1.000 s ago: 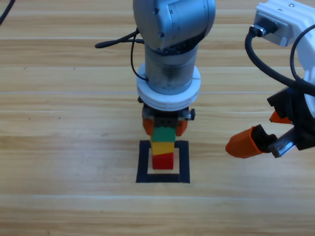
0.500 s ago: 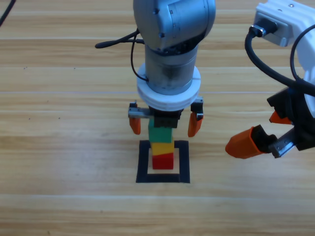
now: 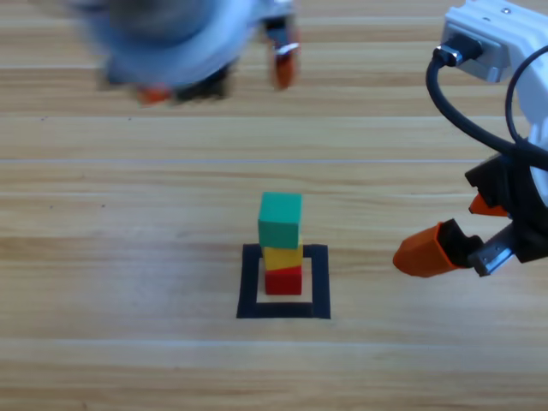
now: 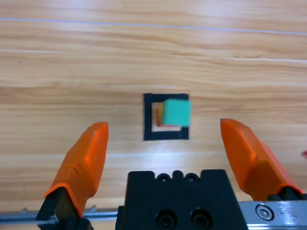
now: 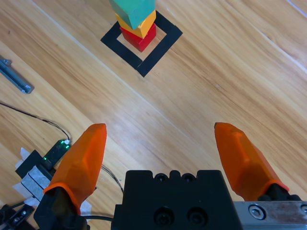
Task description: Stack the blocks in the rectangular block: red at the bottom, yellow in the middle, green on top
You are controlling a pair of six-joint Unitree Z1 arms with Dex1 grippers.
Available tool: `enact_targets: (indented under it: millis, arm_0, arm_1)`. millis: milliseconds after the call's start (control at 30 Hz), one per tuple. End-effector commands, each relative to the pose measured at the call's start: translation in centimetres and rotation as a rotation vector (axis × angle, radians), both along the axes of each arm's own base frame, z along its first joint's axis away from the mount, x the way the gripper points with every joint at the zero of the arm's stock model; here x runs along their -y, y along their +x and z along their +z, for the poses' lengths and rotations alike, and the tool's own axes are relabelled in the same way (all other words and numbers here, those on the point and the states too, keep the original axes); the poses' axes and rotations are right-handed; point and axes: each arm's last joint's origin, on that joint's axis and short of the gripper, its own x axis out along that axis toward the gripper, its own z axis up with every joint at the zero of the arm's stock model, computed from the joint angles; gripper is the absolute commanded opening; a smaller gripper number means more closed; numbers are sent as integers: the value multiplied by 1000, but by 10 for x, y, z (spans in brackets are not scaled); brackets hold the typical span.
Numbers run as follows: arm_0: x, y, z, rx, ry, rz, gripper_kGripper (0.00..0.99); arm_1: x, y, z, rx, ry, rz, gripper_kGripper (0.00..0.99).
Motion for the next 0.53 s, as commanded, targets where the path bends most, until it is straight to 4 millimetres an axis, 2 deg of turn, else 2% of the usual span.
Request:
enact_targets:
  millis: [33, 167, 433, 533]
  arm_0:
    - [-64, -64, -32, 44, -42, -90, 990]
    - [-90, -74, -59, 46, -27, -116, 990]
    - [-108, -80, -77, 60, -25, -150, 990]
    - [-111, -80, -78, 67, -32, -159, 990]
  arm_1:
    - [6, -2, 0, 7, 1, 3, 989]
    - [5, -2, -1, 2, 0, 5, 990]
    - [5, -2, -2, 1, -3, 5, 990]
    - [5, -2, -2, 1, -3, 7, 990]
